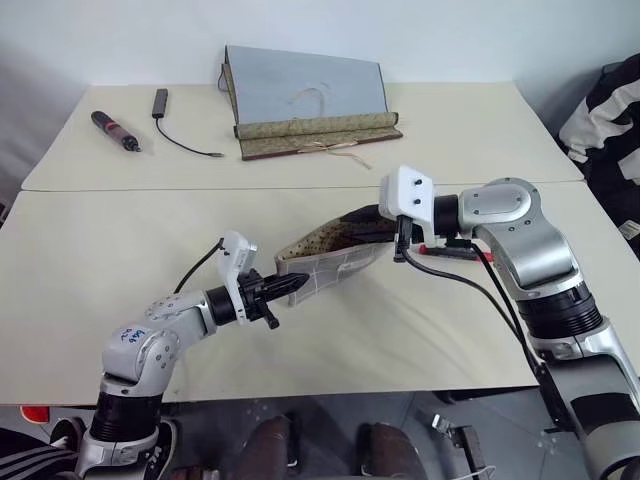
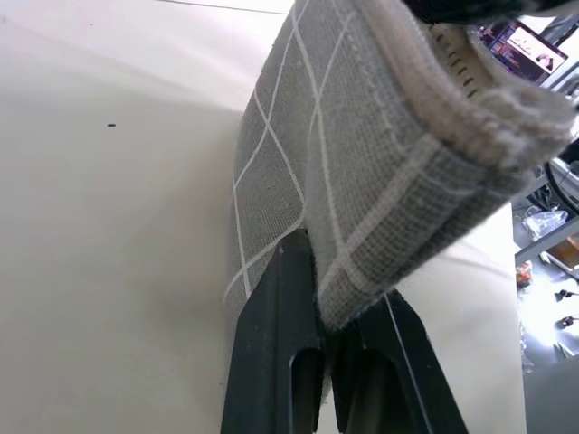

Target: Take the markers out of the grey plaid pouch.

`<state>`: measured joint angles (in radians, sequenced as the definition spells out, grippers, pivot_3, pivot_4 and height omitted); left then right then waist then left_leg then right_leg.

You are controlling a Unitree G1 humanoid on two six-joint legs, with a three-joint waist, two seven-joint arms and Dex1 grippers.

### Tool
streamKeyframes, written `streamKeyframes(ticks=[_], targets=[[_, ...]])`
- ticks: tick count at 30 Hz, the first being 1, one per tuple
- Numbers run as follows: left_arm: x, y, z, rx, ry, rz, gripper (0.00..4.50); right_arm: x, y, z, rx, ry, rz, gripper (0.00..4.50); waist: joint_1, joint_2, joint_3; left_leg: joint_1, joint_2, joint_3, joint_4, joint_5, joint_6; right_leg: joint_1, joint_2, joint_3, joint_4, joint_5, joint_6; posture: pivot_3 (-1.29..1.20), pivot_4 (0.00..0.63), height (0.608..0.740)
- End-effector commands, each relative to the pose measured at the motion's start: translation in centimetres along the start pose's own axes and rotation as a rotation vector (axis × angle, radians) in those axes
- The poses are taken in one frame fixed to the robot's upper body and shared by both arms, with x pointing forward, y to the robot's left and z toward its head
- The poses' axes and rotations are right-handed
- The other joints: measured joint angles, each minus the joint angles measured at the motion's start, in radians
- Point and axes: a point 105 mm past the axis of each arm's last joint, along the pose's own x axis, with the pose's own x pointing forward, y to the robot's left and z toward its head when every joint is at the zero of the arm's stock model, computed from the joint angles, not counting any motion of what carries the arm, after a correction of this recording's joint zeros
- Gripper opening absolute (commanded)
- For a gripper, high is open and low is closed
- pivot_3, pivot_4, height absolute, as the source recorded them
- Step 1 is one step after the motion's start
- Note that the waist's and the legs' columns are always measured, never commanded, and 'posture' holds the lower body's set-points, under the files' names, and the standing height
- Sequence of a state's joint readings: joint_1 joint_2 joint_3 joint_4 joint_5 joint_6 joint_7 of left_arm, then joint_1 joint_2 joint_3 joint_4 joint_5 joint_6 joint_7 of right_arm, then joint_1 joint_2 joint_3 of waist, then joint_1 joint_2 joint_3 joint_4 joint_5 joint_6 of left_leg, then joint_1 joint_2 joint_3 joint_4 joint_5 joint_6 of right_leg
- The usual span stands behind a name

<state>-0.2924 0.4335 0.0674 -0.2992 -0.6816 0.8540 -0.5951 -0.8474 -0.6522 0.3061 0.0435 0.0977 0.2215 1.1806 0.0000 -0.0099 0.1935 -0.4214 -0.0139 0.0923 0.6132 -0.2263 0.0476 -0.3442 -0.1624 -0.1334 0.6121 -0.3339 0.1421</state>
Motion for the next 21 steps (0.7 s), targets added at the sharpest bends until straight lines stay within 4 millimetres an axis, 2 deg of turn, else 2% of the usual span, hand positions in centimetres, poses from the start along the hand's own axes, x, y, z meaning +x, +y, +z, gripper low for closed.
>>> streamKeyframes(ticks=[1,4,8,14,17,19,20,21], targets=[[0.1,-0.6,0.5,0.015,-0.025,-0.018,0.00,-0.1,0.1,-0.2,-0.080,0.055,0.032,0.97,-0.001,0.000,0.000,0.000,0.000,0.000,0.000,0.000,0.000,0.000,0.000,0.000,0.000,0.000,0.000,0.00,0.150,0.740],[0.1,-0.6,0.5,0.007,-0.022,-0.024,0.00,0.3,-0.1,-0.5,-0.129,0.106,0.051,0.97,-0.002,0.000,0.000,0.000,0.000,0.000,0.000,0.000,0.001,0.000,0.000,0.000,0.000,0.000,0.000,0.00,0.150,0.740],[0.3,-0.6,0.2,-0.015,-0.011,-0.032,0.00,2.7,1.2,-0.5,-0.218,0.169,0.151,0.97,-0.005,0.000,0.000,0.001,0.000,0.000,0.000,-0.001,-0.002,0.000,0.000,0.001,0.000,0.000,0.000,0.00,0.150,0.740],[-0.2,-0.9,0.0,-0.110,0.001,-0.075,0.00,4.8,1.1,-0.1,-0.212,0.187,0.167,0.97,-0.005,0.000,0.000,0.001,0.001,0.000,0.000,0.000,-0.001,0.000,0.001,0.001,0.002,0.000,0.000,0.00,0.150,0.740],[-0.6,-0.9,-0.3,-0.171,0.007,-0.089,0.00,5.7,1.4,0.5,-0.236,0.183,0.188,1.81,-0.005,0.000,0.000,0.001,0.001,0.000,0.000,0.000,-0.001,0.000,0.001,0.001,0.002,0.000,0.000,0.00,0.150,0.740],[-0.8,-0.7,-0.4,-0.192,0.009,-0.089,0.00,6.1,1.4,0.7,-0.278,0.183,0.185,2.55,-0.005,0.000,0.000,0.001,0.001,0.000,0.000,0.000,-0.001,0.000,0.001,0.001,0.002,0.000,0.000,0.00,0.150,0.740],[-0.8,-0.7,-0.4,-0.194,0.009,-0.087,0.00,6.2,1.4,0.7,-0.288,0.184,0.185,2.79,-0.005,0.000,0.000,0.001,0.001,0.000,0.000,0.000,-0.002,0.000,0.001,0.001,0.002,0.000,0.000,0.00,0.150,0.740],[-0.9,-0.7,-0.4,-0.196,0.009,-0.086,0.00,6.3,1.5,0.7,-0.293,0.184,0.187,2.79,-0.005,0.000,0.000,0.001,0.001,0.000,0.000,0.000,-0.002,0.000,0.001,0.001,0.002,0.000,0.000,0.00,0.150,0.740]])
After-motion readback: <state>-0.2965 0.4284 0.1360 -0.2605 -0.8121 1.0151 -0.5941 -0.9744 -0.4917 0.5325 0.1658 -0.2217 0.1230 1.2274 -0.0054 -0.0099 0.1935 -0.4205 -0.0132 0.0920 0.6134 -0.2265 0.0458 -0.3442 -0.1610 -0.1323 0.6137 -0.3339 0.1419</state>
